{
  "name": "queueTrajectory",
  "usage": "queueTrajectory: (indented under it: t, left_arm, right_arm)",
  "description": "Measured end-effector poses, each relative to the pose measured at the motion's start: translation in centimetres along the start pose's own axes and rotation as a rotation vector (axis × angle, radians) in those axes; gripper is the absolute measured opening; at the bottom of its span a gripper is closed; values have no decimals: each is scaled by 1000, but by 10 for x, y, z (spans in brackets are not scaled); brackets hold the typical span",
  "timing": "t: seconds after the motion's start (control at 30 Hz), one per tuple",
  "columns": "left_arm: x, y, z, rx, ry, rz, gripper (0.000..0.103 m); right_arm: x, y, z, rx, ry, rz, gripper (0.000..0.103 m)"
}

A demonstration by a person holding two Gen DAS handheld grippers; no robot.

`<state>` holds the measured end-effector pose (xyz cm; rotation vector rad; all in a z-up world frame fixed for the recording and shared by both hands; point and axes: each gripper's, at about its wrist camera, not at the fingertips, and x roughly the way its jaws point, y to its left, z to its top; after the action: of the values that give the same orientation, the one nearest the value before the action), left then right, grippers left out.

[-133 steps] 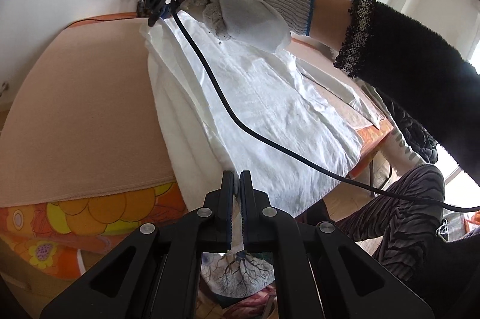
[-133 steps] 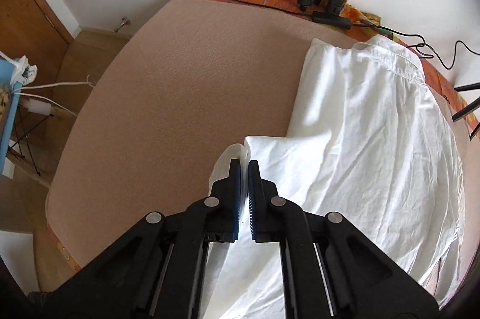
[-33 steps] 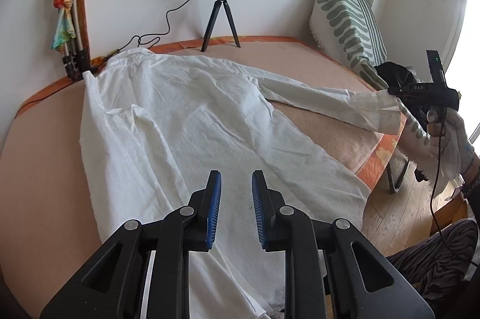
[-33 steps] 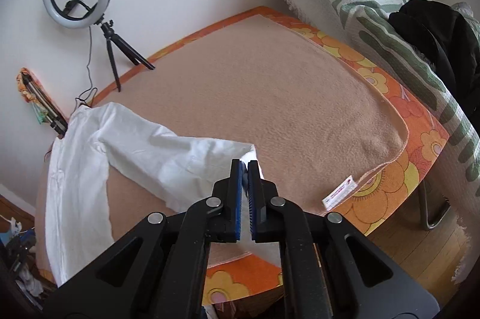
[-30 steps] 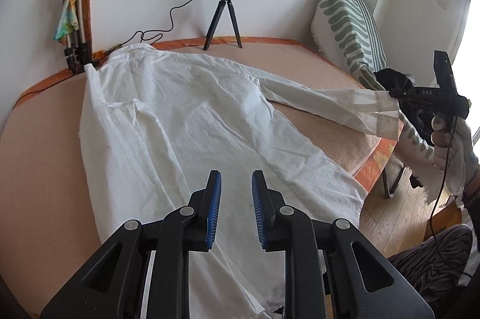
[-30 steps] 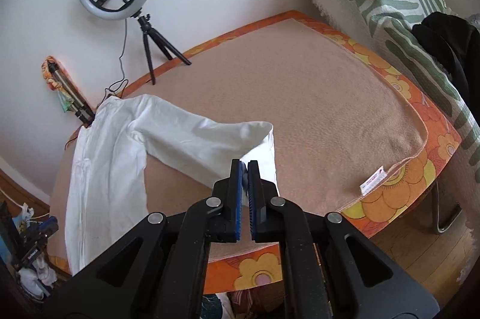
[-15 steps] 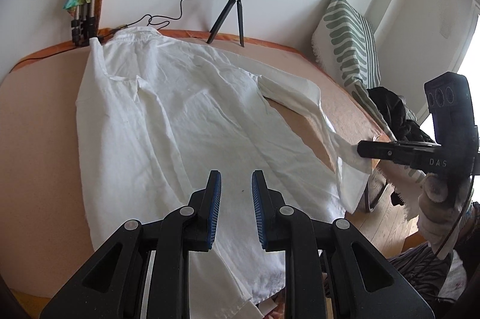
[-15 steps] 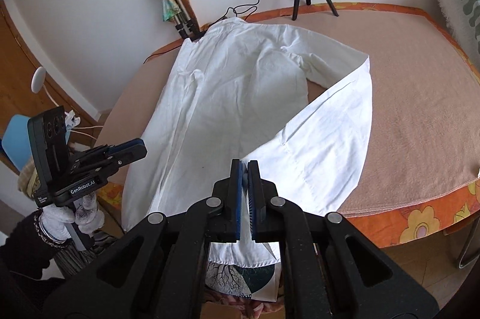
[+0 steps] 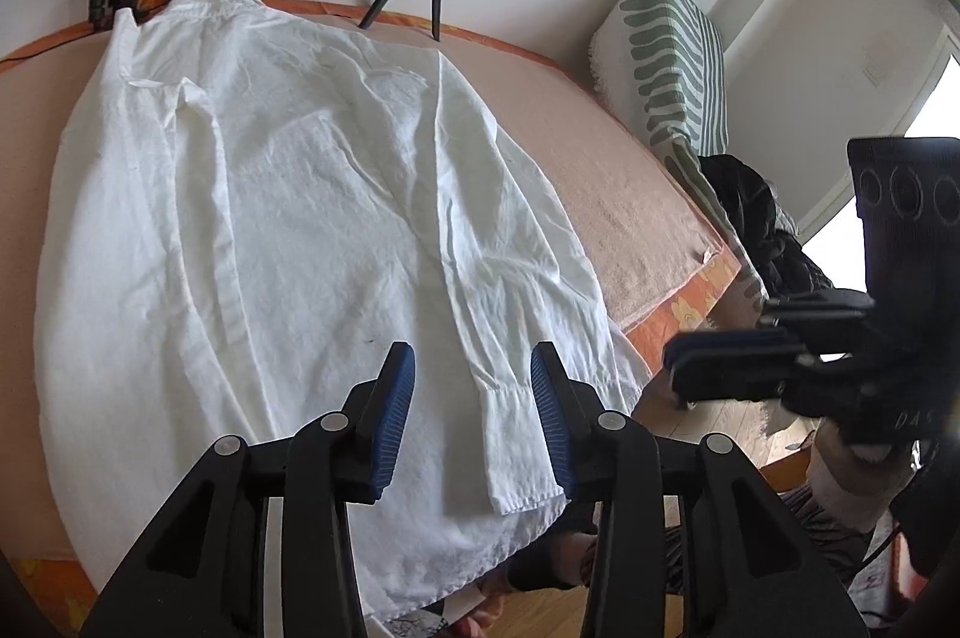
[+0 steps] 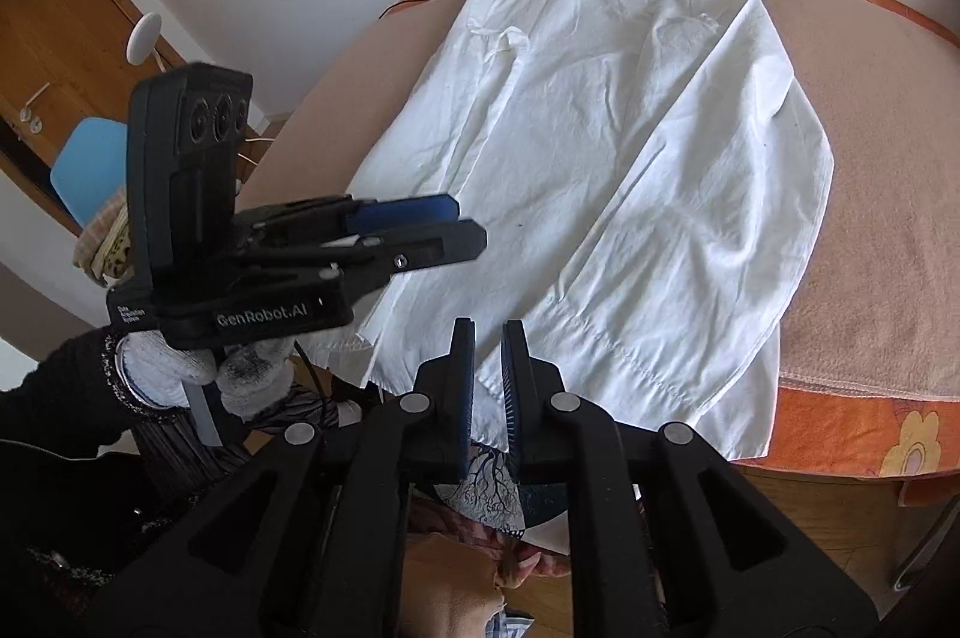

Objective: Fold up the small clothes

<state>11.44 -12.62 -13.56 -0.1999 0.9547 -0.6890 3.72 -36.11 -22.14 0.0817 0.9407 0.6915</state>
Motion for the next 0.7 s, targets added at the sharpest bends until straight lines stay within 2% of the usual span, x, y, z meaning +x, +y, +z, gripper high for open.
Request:
queueTrajectory:
  t: [0.07,0.2,0.3,0.43,0.5,0.57,0.63,0.7]
  left_arm:
    - [9,-7,-4,9,16,7,45]
    - [27,-14,-11,30,54,24,45]
    - [39,-15,-17,26,78,15,45]
    - [43,-21,-22,63,51,18,40]
    - [49,-23,-22,78,59,12,16]
    - [51,-24,-22,85,48,10,6]
    - [51,-23,-22,81,42,0,4]
    - [50,-25,-23,86,25,-2,3]
  right_arm:
    - [-18,-12,14,9,-50,-30,14]
    - [-34,-48,54,36,-111,-126,14]
    - [-28,-75,91,61,-119,-189,14]
    - [-6,-108,151,92,-119,-259,14]
    - [12,-124,181,107,-98,-277,14]
    - [31,-138,209,132,-94,-315,14]
    - [53,-151,232,151,-73,-330,14]
    - [76,-162,248,140,-46,-381,14]
